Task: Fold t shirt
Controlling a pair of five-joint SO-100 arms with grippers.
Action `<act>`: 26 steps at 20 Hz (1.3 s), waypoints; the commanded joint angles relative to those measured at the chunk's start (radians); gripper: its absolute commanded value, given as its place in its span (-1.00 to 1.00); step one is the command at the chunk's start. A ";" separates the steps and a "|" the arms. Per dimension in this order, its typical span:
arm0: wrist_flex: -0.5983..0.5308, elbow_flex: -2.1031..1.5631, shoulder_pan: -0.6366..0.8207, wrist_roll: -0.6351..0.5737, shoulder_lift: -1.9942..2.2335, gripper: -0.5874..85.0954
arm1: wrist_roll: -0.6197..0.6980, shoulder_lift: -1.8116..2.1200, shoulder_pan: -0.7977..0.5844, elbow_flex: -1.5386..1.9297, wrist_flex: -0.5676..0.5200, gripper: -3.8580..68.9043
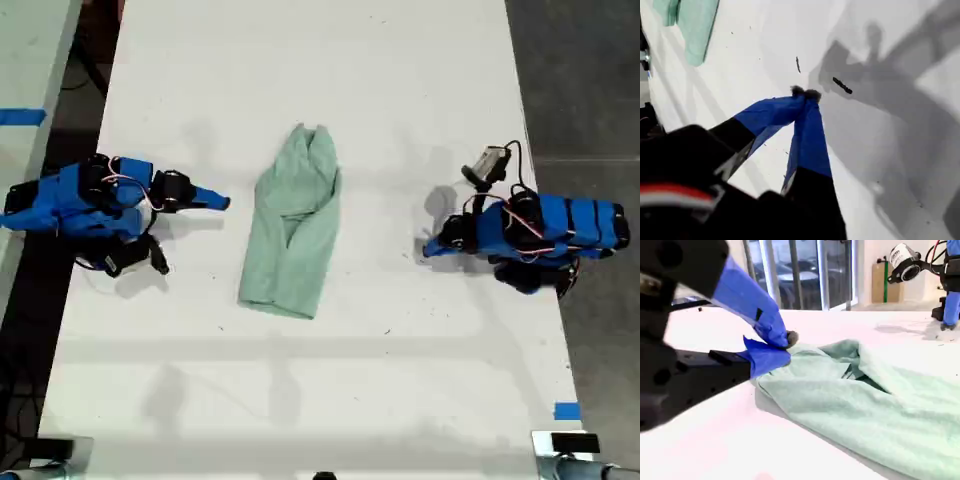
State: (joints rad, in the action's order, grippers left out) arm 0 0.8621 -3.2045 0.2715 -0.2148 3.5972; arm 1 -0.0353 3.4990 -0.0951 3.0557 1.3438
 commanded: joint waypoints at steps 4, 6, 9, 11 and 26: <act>0.052 -0.002 -0.009 0.052 0.003 -0.99 | -0.172 0.014 0.118 0.044 -0.015 -0.94; 0.012 0.014 -0.044 0.043 0.003 -0.99 | -0.215 -0.011 0.138 0.037 -0.061 -0.94; 0.006 0.209 -0.089 0.115 -0.282 -0.99 | -0.241 -0.403 0.183 -0.206 -0.207 -0.94; -0.018 0.403 -0.221 0.183 -0.661 -0.91 | -0.199 -0.971 0.215 -0.603 -0.238 -0.94; -0.164 0.939 -0.416 0.267 -1.686 -0.52 | 0.009 -2.313 0.229 -1.905 -0.247 -0.16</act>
State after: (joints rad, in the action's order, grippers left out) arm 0 0.7164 -2.3593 -0.1212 0.0368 1.9850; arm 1 -0.0460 1.1781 0.1396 1.2164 1.1536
